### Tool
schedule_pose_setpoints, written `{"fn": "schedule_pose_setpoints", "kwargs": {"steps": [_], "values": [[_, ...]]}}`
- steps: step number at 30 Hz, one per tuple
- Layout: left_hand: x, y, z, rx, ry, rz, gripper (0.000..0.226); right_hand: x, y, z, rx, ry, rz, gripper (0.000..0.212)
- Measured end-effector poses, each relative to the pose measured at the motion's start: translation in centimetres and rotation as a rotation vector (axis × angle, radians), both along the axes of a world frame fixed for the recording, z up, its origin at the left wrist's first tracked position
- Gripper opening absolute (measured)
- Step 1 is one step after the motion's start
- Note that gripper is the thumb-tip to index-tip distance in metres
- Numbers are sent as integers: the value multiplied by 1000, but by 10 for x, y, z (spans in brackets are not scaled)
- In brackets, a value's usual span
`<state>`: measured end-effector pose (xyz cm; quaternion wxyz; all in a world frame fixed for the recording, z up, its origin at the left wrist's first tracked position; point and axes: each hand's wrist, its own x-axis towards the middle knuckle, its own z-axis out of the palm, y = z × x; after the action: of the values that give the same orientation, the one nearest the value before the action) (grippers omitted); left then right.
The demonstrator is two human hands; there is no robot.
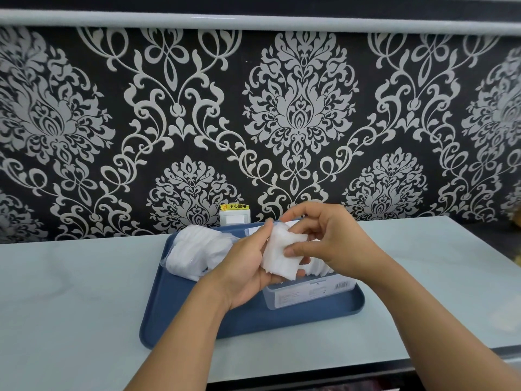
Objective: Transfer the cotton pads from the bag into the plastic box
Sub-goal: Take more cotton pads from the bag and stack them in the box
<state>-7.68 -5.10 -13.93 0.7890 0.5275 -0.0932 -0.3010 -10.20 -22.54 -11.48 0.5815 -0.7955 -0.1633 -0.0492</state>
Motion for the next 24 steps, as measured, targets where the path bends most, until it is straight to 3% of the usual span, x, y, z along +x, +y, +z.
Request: {"fn": "schedule_pose_setpoints", "kwargs": {"steps": [16,21,24], "values": [[-4,2,3,-109,25,-20,42,-2,-2,-2,-101,-158,-46,43],[-3,2,3,-123,27,-16,57,-2,-1,-3,-61,-155,-36,32],[-3,3,4,-112,-1,-52,48,-3,-1,-3,-41,-141,-44,28]]}}
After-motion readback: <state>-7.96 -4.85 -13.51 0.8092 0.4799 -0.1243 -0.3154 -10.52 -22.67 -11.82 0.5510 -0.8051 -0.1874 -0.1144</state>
